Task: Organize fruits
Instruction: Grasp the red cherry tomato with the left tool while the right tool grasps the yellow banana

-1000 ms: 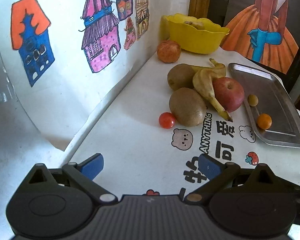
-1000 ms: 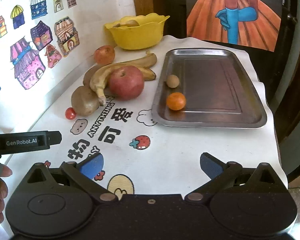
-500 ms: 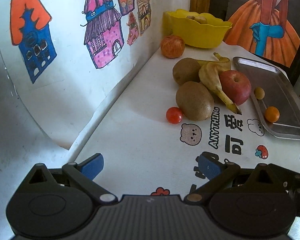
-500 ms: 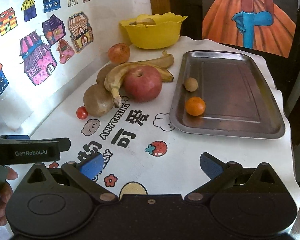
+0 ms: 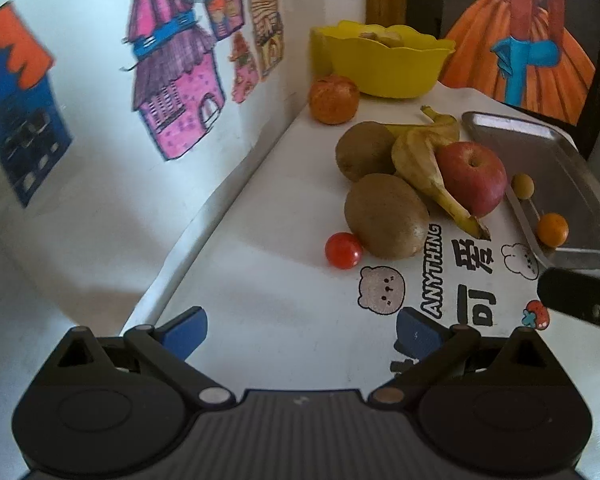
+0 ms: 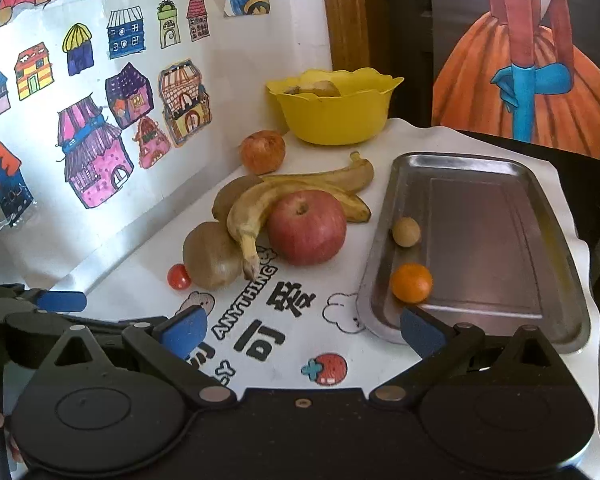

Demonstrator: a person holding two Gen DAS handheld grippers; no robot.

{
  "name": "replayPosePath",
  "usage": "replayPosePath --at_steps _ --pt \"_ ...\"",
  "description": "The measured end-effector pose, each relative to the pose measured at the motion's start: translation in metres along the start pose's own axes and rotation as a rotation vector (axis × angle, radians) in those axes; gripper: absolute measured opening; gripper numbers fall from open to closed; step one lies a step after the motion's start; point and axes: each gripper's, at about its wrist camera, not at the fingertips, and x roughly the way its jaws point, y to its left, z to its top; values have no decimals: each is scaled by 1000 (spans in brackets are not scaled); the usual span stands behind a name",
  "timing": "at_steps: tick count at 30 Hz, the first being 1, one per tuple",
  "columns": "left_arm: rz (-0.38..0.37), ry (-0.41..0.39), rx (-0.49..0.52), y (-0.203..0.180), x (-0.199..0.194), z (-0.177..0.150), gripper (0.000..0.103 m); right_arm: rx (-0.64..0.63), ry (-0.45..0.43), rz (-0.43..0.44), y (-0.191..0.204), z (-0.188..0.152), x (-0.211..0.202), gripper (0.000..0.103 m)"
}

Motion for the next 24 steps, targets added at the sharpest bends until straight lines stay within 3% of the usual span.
replayPosePath --at_steps 6,13,21,24 --pt "-2 -17 43 -4 11 8 102 2 -3 55 -4 7 10 102" --pt "-44 -44 129 -9 23 19 101 74 -21 216 -10 28 24 102" --pt "-57 -23 122 -4 37 25 82 116 52 287 -6 49 56 84" --pt "-73 -17 123 -3 39 26 80 138 80 297 -2 53 67 77"
